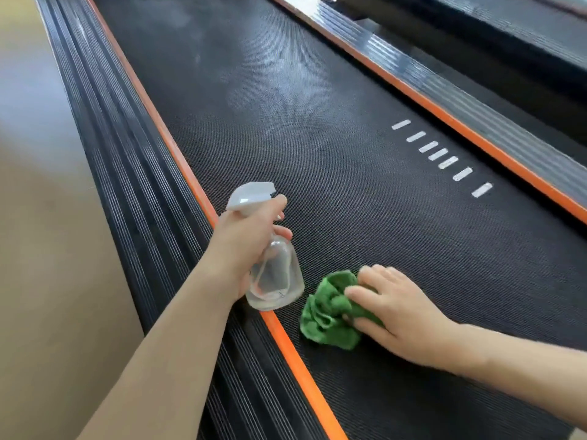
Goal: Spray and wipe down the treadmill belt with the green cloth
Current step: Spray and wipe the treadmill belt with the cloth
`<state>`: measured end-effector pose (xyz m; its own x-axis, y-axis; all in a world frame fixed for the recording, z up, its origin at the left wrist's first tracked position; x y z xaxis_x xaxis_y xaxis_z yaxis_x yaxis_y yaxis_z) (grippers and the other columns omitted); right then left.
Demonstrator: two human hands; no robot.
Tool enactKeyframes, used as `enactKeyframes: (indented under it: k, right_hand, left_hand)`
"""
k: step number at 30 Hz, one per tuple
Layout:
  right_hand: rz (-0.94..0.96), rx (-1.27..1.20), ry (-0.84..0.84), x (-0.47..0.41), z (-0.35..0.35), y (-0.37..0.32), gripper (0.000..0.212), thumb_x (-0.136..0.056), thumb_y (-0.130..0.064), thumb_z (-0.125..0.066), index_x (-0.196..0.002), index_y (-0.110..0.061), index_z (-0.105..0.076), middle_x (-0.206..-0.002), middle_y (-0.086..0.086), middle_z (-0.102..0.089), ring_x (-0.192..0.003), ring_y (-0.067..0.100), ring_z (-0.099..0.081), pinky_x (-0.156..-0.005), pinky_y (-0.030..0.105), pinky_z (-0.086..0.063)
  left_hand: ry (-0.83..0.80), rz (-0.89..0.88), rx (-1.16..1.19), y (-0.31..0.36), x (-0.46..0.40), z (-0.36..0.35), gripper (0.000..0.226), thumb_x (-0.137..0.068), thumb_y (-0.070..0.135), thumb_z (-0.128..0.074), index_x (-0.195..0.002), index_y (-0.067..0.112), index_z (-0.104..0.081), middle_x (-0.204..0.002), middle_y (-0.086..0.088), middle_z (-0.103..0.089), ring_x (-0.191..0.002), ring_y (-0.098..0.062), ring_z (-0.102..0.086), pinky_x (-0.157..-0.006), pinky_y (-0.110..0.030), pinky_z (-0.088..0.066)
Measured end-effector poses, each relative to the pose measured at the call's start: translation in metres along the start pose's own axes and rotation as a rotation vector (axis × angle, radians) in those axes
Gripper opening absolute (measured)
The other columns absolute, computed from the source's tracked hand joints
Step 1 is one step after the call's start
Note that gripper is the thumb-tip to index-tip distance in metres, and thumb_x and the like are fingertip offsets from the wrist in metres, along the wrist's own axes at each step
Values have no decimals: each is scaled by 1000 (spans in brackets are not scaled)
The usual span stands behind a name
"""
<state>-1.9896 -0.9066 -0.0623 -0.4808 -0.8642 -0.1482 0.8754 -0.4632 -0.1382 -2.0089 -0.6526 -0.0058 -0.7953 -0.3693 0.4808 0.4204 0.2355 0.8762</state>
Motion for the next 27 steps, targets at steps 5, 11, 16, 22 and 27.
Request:
enactKeyframes:
  k: [5,11,16,22,27]
  right_hand:
    - [169,64,12,-23,-3,37,28,-98,-41,-50,-100,-15,-60,-92,4,-48,-79,24,-45,-70,37,-40]
    - [-372,102,225,-192,-25,124,37,-99,-43,-48,-117,-12,-57,-100,15,-56,-94,37,-56,-81,43,-44]
    - [-235,58,190,-124,-27,89,34,-93,-46,-46,-103,-14,-55,-91,9,-51,-82,32,-51,-73,42,-45]
    - [44,1,-26,33,7,41,26,-99,-47,-49,-106,-23,-57,-97,-3,-48,-82,18,-46,-73,33,-42]
    - [82,69,94,-53,-8,100,26,-95,-39,-51,-98,-14,-57,-89,5,-48,-77,28,-48,-70,41,-46]
  left_hand:
    - [2,15,-51,-4,-4,-16,25,-93,40,-75,-89,15,-71,-64,-2,-72,-69,-19,-67,-80,-36,-57]
    - [20,20,-53,-9,-5,-13,26,-93,43,-75,-92,17,-71,-67,-2,-73,-74,-19,-67,-82,-38,-54]
    - [33,18,-26,-7,-6,-12,28,-93,45,-74,-98,17,-72,-69,-2,-75,-76,-21,-68,-78,-35,-54]
    - [27,10,-16,-7,-10,-16,25,-91,46,-76,-89,21,-73,-71,-2,-75,-80,-24,-71,-97,-55,-58]
    - [28,15,-32,-8,-14,-21,26,-92,46,-75,-91,20,-73,-71,-1,-75,-76,-22,-69,-89,-42,-57]
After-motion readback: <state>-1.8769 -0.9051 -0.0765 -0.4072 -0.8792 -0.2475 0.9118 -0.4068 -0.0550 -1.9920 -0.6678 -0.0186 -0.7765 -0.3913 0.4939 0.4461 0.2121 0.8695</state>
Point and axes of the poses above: each hand's wrist, its own x-axis away from the middle knuckle, its own z-axis out of the back of the hand, y = z × x, the point moved 1 cm from there along -x, towards the middle knuckle
